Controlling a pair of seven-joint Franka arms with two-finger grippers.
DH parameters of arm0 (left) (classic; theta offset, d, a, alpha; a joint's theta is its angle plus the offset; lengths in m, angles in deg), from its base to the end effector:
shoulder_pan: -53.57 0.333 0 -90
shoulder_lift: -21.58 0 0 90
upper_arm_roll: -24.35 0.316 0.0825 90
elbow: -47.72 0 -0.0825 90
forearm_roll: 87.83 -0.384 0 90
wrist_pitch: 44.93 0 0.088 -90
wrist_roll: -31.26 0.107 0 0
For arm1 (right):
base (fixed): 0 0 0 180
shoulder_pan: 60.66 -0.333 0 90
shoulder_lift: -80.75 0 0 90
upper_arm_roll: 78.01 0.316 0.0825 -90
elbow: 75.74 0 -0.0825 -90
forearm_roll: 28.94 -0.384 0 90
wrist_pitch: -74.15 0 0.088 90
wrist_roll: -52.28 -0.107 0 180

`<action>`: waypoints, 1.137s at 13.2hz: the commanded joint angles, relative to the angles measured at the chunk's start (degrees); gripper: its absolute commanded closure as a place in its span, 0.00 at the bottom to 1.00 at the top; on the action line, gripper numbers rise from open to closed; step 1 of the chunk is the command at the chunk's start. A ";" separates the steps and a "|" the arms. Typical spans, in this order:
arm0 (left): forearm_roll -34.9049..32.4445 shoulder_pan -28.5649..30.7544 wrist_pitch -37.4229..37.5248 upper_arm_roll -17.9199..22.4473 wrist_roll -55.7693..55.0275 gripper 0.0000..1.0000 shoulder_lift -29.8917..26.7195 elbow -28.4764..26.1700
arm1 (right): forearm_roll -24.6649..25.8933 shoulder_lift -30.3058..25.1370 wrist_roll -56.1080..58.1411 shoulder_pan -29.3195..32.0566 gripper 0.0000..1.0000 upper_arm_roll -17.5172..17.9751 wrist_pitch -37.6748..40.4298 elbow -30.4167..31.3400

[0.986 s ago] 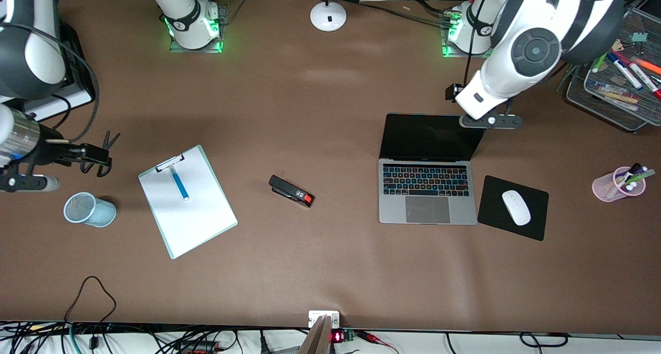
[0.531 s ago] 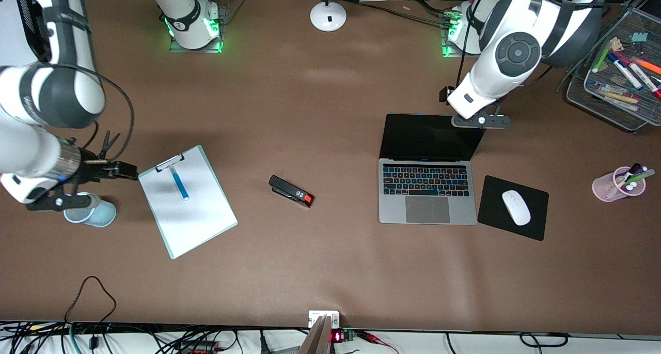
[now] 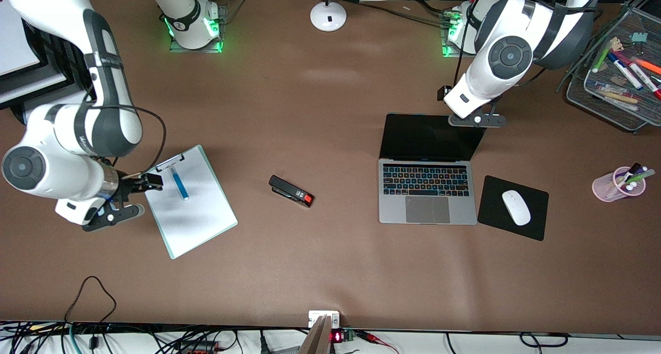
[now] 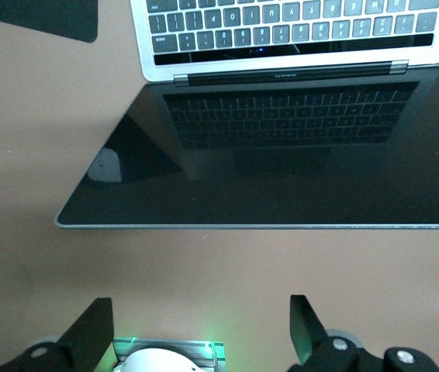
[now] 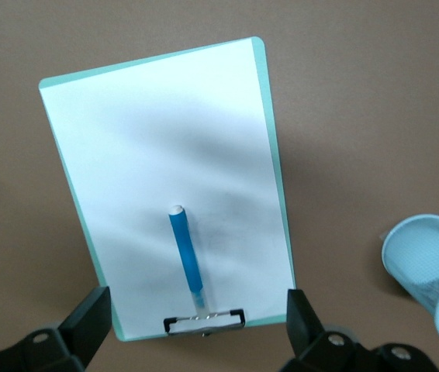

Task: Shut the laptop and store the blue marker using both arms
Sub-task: 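Reach the right gripper to the blue marker while the left gripper nears the screen, then lower the right gripper onto the blue marker on the clipboard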

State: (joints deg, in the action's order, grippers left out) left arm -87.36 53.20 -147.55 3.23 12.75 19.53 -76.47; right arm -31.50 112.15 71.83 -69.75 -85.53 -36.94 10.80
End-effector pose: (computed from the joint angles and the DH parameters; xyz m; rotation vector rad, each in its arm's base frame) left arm 0.4531 -0.1798 0.3859 -2.9804 0.0691 0.4827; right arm 0.6867 0.0353 0.3384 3.0739 0.5677 -0.1843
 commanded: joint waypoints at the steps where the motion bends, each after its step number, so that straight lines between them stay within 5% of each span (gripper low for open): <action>1: -0.74 0.45 -1.00 -0.76 -0.73 0.00 -2.34 -2.46 | -0.52 1.63 1.99 -0.23 0.00 -0.22 -0.80 -0.41; 15: -0.56 0.10 -7.94 -1.46 -3.98 0.00 0.82 -4.83 | -0.87 8.59 3.92 -2.42 0.07 -0.22 -9.83 3.53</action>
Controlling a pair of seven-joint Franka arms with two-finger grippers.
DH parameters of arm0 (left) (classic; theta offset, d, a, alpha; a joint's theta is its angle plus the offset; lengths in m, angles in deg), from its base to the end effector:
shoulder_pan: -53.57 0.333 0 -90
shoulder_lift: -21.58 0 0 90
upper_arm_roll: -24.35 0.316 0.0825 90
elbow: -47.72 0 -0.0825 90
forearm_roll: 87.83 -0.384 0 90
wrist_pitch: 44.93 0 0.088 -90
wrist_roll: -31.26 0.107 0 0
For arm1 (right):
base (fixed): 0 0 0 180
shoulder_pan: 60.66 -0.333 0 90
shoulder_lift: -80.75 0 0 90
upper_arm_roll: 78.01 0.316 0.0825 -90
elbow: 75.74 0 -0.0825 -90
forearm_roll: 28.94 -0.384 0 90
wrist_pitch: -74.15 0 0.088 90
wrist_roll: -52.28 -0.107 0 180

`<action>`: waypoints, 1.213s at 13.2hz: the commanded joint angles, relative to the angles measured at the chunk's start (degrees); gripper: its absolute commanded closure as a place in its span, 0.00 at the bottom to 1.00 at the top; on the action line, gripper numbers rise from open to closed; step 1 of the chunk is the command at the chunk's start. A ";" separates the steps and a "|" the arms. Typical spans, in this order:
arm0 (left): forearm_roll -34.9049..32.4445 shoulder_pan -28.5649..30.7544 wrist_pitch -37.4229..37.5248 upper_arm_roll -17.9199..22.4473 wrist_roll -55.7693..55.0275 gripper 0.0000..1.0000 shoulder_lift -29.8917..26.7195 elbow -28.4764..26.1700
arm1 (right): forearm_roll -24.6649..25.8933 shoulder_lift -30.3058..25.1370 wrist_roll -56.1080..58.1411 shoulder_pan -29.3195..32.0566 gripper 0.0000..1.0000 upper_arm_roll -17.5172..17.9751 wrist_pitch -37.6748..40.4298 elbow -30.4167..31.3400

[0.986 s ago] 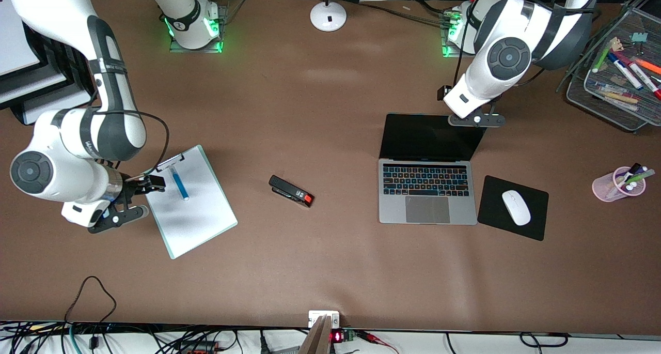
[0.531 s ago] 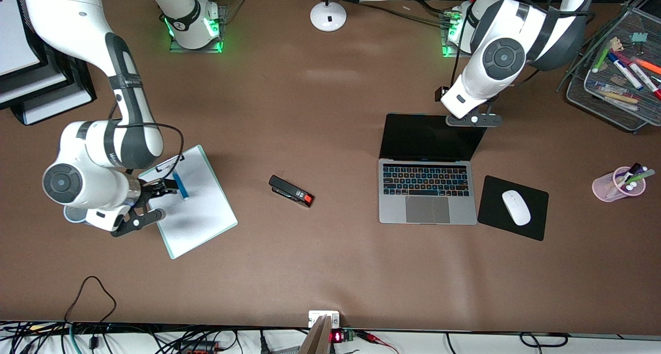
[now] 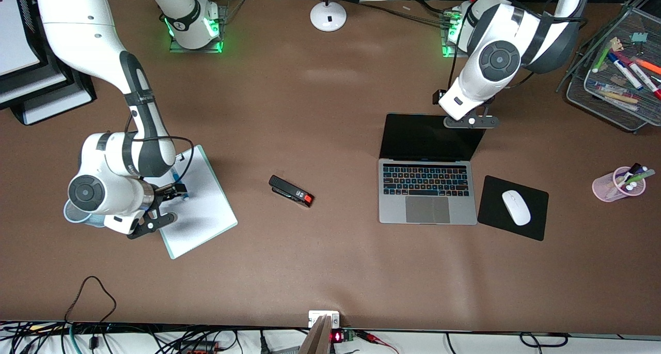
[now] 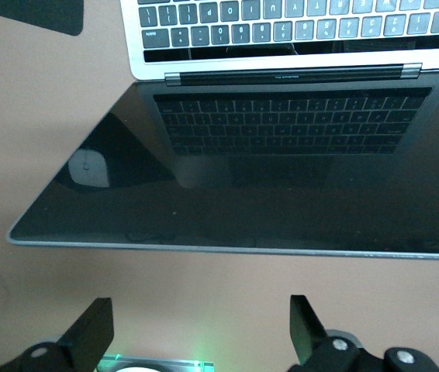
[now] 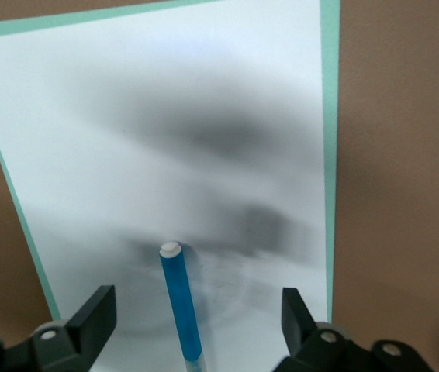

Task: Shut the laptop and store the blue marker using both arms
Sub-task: 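Lower the right gripper onto the blue marker on the clipboard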

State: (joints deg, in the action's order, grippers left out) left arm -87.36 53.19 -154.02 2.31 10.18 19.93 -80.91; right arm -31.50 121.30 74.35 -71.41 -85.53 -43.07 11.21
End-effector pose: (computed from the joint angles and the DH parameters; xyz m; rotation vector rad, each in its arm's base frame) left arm 0.4440 -0.1840 0.3563 -2.9903 0.0263 0.4382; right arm 0.6888 0.0545 0.2333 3.0329 0.6805 -0.2790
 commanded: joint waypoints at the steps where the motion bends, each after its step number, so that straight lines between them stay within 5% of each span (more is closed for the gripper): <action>1: -0.56 0.03 -2.35 -0.90 -2.03 0.00 0.77 -0.48 | -0.78 -1.08 1.40 -1.20 0.08 -0.21 -7.64 5.92; 16: -0.12 1.17 -8.68 -1.34 -2.13 0.00 6.83 5.13 | -1.04 -2.84 0.88 -1.91 0.40 -0.21 -9.88 11.48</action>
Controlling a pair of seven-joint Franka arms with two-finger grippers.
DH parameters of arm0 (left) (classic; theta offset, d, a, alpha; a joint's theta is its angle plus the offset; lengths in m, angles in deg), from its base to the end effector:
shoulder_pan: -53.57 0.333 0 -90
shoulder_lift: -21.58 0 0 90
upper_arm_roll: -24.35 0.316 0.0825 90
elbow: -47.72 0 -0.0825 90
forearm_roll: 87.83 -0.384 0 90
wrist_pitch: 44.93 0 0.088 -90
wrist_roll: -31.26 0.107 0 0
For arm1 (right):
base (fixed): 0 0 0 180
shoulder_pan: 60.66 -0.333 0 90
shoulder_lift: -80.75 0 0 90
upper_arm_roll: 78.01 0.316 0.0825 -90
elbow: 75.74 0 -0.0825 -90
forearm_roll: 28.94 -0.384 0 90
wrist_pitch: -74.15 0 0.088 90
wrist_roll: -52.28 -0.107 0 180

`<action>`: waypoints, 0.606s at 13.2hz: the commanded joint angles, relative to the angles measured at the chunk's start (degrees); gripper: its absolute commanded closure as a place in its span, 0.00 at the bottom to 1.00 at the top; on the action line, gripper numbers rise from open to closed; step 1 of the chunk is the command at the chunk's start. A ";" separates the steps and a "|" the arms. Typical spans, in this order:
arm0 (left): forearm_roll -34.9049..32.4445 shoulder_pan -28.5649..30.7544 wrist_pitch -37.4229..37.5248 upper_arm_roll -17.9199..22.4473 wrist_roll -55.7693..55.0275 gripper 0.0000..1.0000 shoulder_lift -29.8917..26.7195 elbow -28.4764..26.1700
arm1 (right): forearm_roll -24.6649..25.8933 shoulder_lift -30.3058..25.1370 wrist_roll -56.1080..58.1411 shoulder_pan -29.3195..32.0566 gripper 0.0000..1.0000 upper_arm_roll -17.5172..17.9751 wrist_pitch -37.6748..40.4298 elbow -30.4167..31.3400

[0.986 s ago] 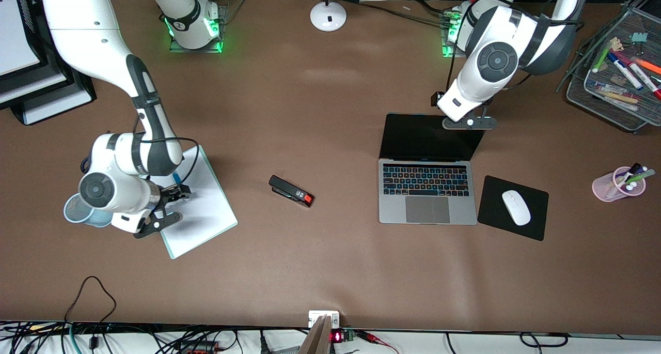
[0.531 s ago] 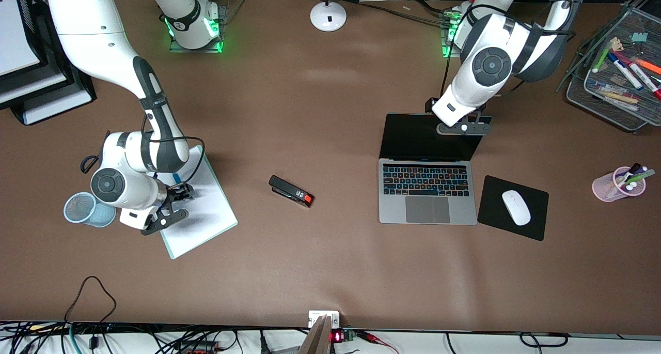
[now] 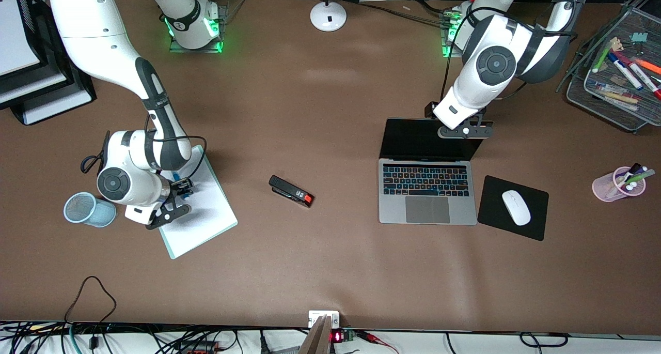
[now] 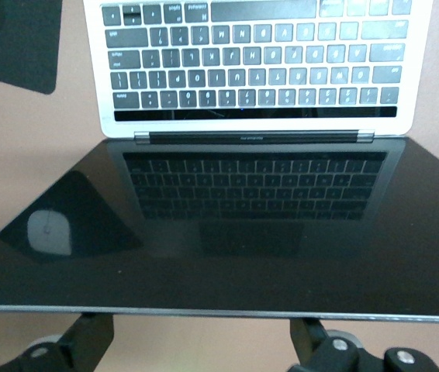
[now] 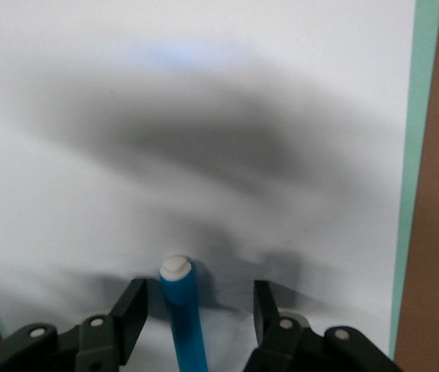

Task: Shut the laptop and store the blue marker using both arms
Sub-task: 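Lower the right gripper onto the blue marker on the clipboard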

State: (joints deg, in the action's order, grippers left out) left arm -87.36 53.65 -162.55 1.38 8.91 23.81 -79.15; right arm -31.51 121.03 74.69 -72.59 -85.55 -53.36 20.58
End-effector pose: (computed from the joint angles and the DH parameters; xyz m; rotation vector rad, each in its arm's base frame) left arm 0.4695 -0.1983 0.3466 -3.0721 0.0094 0.2937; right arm 0.6591 0.0597 0.1821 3.0202 0.7105 -0.2467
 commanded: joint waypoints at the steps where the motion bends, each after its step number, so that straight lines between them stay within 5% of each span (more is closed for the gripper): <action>1: -0.12 0.97 -0.15 -0.41 -0.85 0.00 3.74 4.08 | -1.04 -2.75 0.45 -0.73 0.40 -0.20 0.59 1.86; 8: -0.21 1.93 -3.14 -0.06 -0.59 0.00 7.26 7.06 | -1.04 -2.32 0.27 -0.55 0.40 -0.11 0.32 1.86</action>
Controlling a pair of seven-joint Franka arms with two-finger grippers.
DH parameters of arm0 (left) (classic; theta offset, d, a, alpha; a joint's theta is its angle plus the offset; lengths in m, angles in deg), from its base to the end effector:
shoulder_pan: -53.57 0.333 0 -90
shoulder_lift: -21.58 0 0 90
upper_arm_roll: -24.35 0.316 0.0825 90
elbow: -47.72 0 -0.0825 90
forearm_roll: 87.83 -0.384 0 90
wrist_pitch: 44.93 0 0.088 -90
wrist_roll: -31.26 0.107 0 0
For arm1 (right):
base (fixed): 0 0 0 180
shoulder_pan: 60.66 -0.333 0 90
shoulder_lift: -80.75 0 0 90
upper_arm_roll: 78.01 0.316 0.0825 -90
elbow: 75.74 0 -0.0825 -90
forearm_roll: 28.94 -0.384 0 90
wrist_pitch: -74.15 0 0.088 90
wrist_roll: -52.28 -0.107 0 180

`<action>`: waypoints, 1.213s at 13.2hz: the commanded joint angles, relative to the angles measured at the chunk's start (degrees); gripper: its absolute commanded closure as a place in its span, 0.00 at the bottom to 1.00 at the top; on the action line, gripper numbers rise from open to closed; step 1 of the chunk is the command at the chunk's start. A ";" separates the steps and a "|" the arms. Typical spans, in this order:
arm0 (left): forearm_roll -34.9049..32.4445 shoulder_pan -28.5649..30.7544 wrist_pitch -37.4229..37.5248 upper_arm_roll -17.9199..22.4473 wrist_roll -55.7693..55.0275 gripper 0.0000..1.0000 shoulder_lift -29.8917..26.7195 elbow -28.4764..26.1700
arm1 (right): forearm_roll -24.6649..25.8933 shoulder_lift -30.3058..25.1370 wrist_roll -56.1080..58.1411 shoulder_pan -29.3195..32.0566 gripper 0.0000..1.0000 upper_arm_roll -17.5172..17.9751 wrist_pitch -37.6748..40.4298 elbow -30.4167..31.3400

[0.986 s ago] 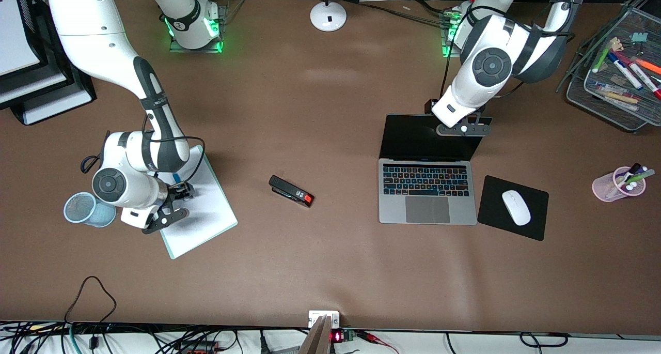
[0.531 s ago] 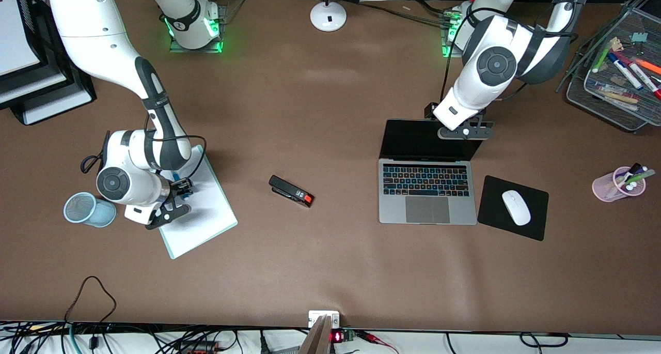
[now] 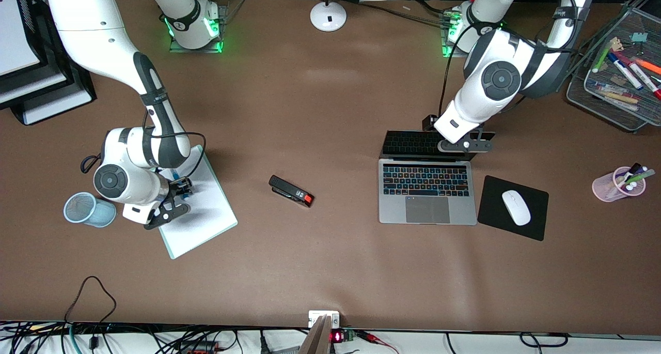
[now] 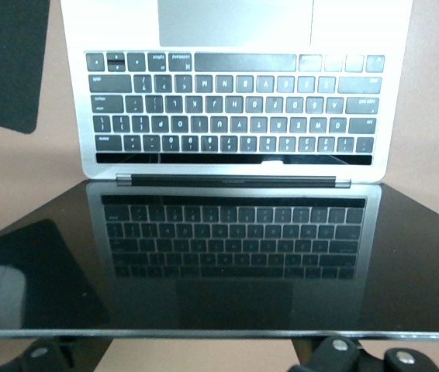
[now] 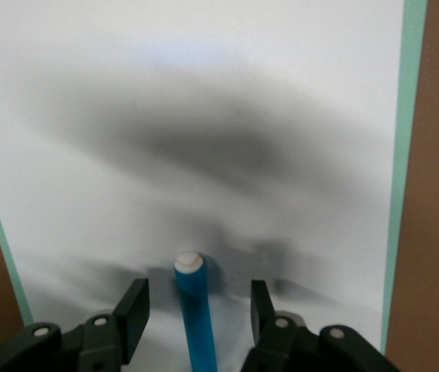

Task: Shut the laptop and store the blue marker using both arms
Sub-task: 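Lower the right gripper onto the blue marker on the clipboard, then grasp the marker with the right gripper while the left gripper pushes the screen down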

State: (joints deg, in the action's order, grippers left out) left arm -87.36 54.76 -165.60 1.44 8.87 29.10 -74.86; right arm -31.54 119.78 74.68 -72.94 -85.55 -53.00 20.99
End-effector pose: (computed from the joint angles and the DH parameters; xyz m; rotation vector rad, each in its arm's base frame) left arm 0.5015 -0.1982 0.3368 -3.1265 -0.0243 0.2581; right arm 0.6587 0.0638 0.1932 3.0208 0.7181 -0.2333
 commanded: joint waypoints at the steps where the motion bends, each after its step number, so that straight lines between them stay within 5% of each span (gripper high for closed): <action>1: -0.21 1.27 -0.18 -0.12 -0.55 0.00 2.59 3.65 | -1.01 -1.06 0.28 -0.21 0.43 -0.11 0.05 1.62; 12: -0.56 2.50 -1.67 -0.03 -0.02 0.00 8.56 9.46 | -1.01 -0.53 0.54 -0.12 0.56 -0.20 -0.30 1.62; 16: -0.83 2.59 -3.78 0.06 -0.37 0.00 10.94 10.52 | -1.01 -0.53 0.72 -0.12 0.71 -0.11 -0.30 1.45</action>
State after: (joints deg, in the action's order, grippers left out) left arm -87.36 56.85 -168.59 1.81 8.87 37.87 -66.20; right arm -31.57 120.01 74.68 -72.93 -85.55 -53.04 21.59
